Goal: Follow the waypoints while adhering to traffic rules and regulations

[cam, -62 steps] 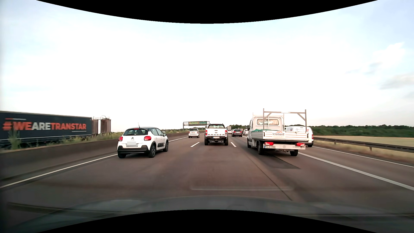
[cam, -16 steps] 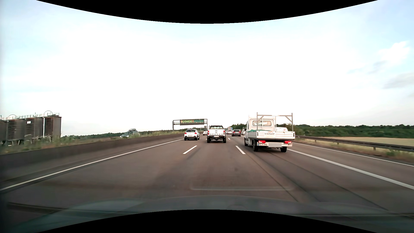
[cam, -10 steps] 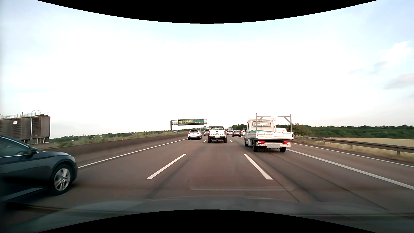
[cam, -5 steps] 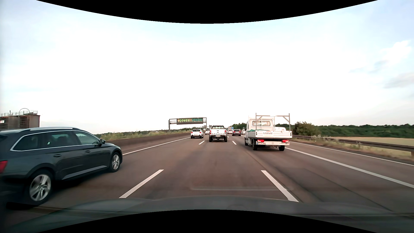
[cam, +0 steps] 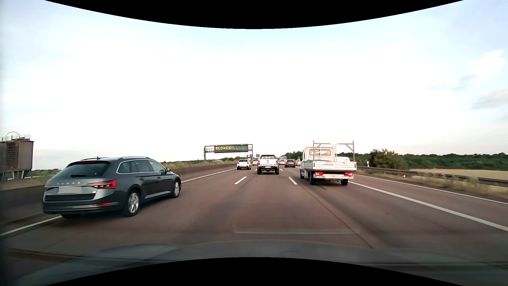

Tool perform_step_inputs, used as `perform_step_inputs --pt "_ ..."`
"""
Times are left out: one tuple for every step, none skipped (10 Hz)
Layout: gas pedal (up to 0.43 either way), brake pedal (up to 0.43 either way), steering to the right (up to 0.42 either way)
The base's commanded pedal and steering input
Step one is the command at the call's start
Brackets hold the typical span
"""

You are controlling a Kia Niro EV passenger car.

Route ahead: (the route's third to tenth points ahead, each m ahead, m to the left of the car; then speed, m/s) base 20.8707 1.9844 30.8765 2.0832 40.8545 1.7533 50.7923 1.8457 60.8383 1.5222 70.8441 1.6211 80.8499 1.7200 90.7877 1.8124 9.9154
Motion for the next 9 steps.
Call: perform_step_inputs --pt "0.098 0.000 -0.003" --pt "0.098 0.000 -0.004" --pt "0.098 0.000 -0.003" --pt "0.098 0.000 -0.003" --pt "0.098 0.000 -0.004" --pt "0.098 0.000 -0.004" --pt "0.098 0.000 -0.003" --pt "0.098 0.000 -0.004" --pt "0.098 0.000 -0.004"
